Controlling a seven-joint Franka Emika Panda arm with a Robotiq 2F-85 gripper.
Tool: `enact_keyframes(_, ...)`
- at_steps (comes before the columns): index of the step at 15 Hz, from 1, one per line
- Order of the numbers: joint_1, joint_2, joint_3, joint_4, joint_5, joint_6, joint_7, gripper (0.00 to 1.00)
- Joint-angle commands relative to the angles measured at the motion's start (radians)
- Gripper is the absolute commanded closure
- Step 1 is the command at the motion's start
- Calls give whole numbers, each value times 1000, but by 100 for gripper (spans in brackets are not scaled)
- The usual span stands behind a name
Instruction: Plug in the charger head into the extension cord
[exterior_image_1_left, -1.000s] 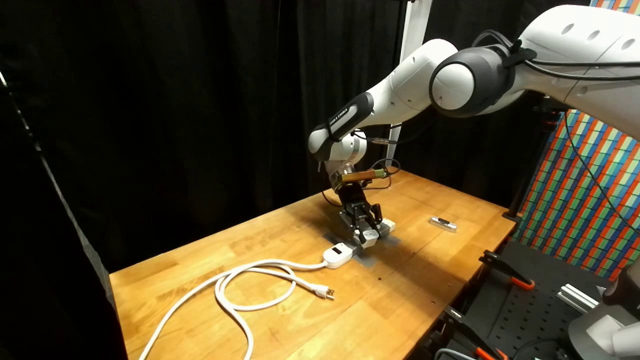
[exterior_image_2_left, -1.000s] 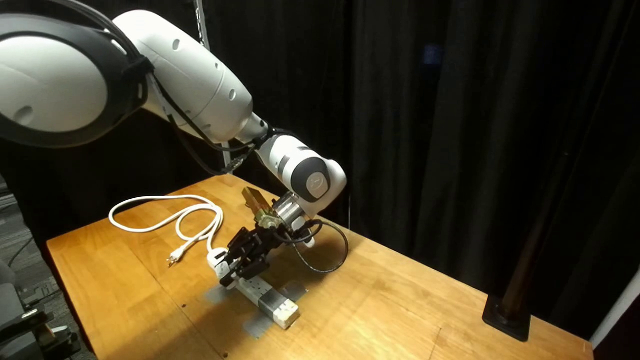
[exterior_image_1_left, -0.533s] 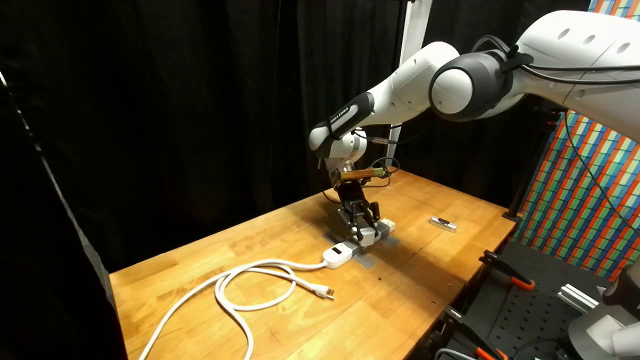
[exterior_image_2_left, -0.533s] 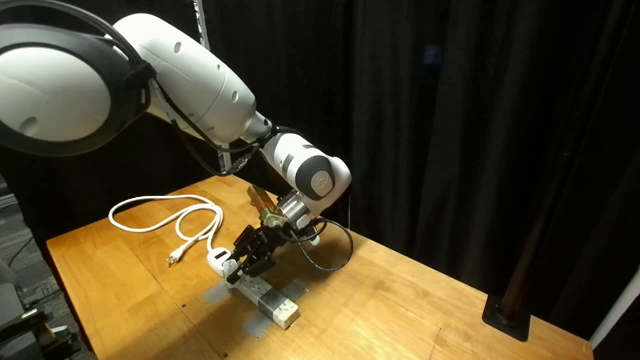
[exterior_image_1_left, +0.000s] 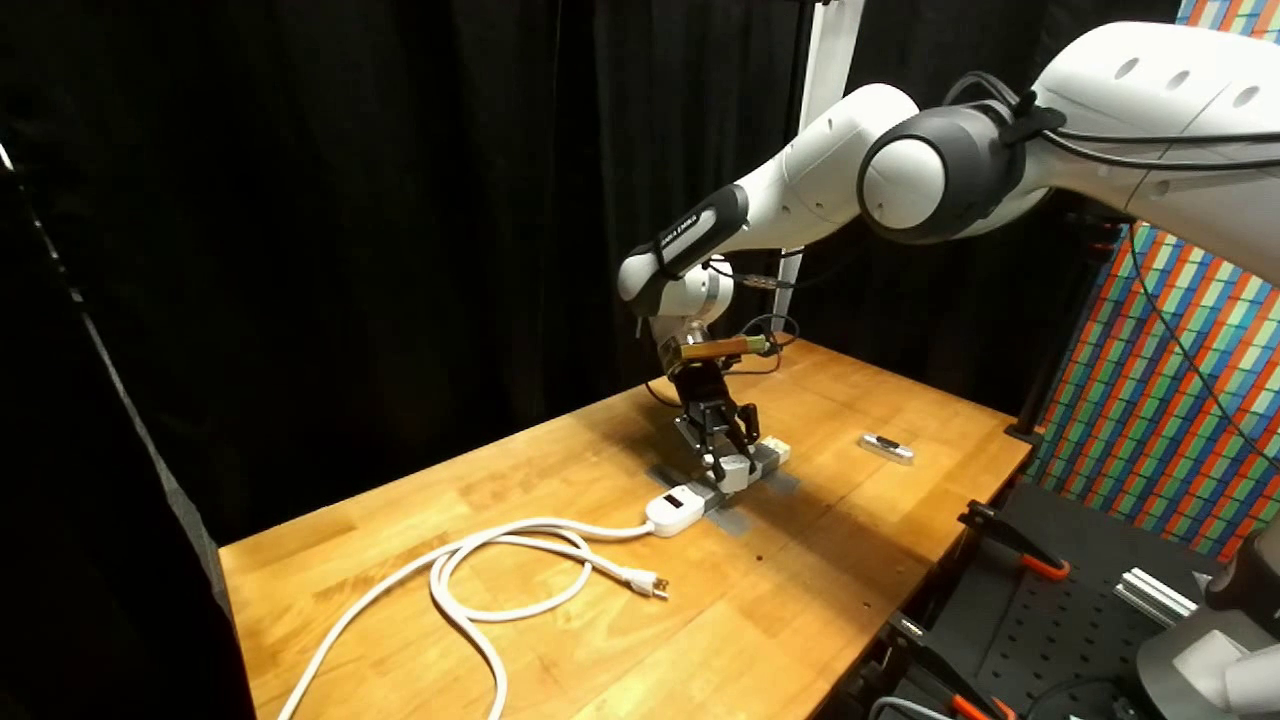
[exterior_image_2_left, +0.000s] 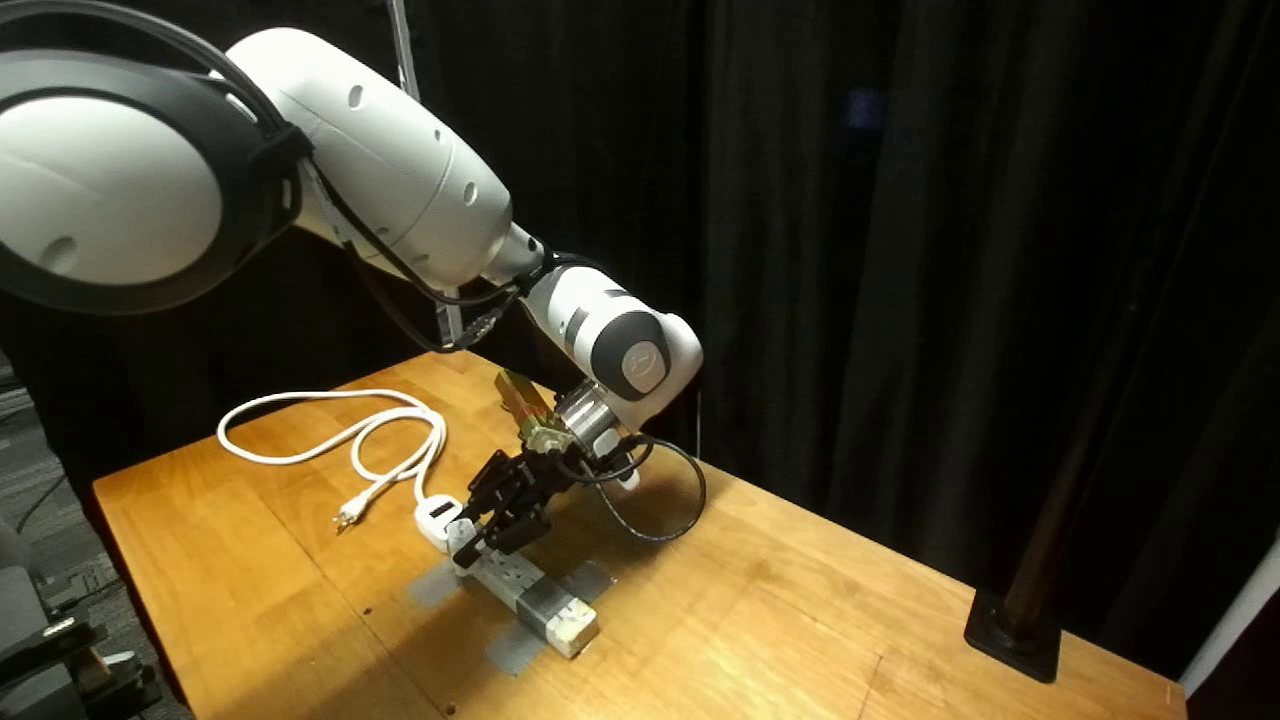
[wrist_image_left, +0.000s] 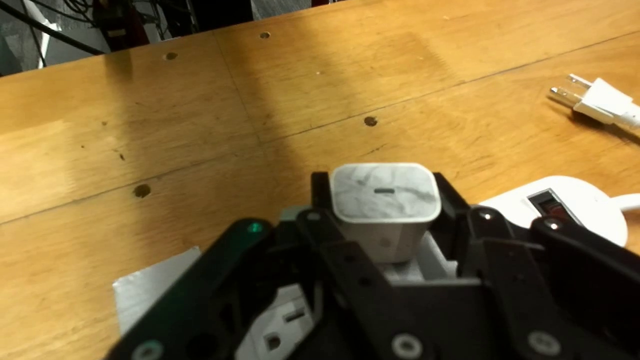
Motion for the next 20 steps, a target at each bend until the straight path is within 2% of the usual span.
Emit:
enact_keyframes(1, -20, 67, 21, 131, 61, 69, 33, 77)
enact_keyframes(13, -35, 60, 33, 129, 107, 46, 54, 77)
enact_keyframes(18, -46, -34, 33, -29, 119, 85, 24, 77)
enact_keyframes(20, -51, -104, 25, -138, 122, 130, -5, 77)
